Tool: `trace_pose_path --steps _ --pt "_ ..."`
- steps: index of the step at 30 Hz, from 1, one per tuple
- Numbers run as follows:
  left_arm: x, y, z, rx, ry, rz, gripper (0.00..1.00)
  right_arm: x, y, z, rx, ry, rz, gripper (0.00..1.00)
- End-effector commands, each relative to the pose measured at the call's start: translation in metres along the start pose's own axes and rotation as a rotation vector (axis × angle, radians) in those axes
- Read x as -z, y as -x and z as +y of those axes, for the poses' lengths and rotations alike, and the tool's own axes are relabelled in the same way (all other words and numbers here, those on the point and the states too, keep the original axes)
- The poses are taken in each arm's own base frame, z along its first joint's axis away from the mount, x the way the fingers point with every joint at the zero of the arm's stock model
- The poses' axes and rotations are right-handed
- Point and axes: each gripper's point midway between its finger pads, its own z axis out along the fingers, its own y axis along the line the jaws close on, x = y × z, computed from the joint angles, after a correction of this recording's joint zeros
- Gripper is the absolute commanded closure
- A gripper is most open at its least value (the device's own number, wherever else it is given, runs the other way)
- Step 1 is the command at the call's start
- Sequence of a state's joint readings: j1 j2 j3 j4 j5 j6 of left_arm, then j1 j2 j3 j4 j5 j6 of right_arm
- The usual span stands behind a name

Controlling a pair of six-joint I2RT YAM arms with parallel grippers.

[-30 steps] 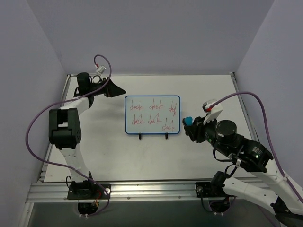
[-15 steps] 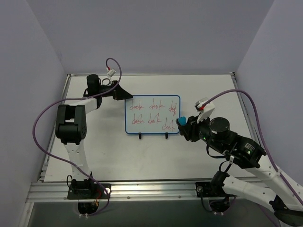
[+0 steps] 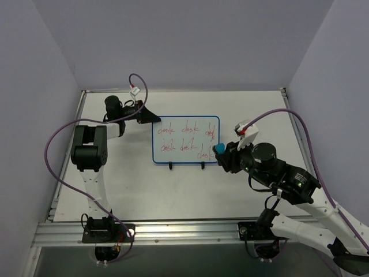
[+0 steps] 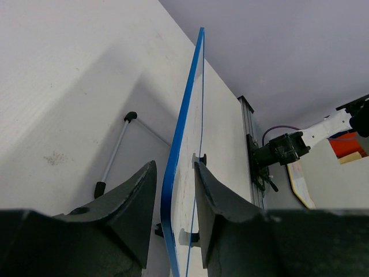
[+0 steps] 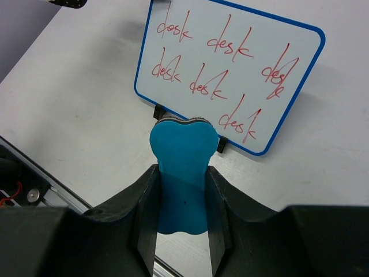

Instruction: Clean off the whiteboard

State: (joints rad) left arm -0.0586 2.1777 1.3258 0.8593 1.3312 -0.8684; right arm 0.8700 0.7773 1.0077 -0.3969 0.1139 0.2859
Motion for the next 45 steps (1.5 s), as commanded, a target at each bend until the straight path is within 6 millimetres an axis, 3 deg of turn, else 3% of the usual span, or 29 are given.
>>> trace_pose_path --steps 1,8,20,25,30,35,45 --pt "0.009 0.010 -0.013 -0.110 -0.057 -0.008 0.60 -0.006 0.003 0.004 0.011 0.017 -0.019 0.82" --pt "0.011 0.008 -0.015 -0.081 -0.082 -0.008 0.70 -0.016 0.000 0.008 0.017 0.031 -0.007 0.83" --pt "0.011 0.003 -0.013 -0.083 -0.086 -0.015 0.71 -0.026 -0.004 0.009 0.026 0.033 0.004 0.84" --pt "0.010 -0.001 -0.008 -0.074 -0.075 -0.020 0.94 -0.038 -0.008 0.009 0.028 0.018 0.020 0.86" --pt "0.009 -0.001 -0.002 -0.076 -0.046 -0.029 0.98 -0.048 -0.005 0.012 0.027 0.017 0.017 0.87" --pt "0.007 -0.004 0.003 -0.125 -0.003 -0.029 0.98 -0.070 -0.007 0.012 0.030 -0.005 0.021 0.89" --pt "0.007 -0.007 0.001 -0.178 0.050 -0.037 0.98 -0.151 -0.017 -0.003 -0.031 -0.202 0.025 0.93"
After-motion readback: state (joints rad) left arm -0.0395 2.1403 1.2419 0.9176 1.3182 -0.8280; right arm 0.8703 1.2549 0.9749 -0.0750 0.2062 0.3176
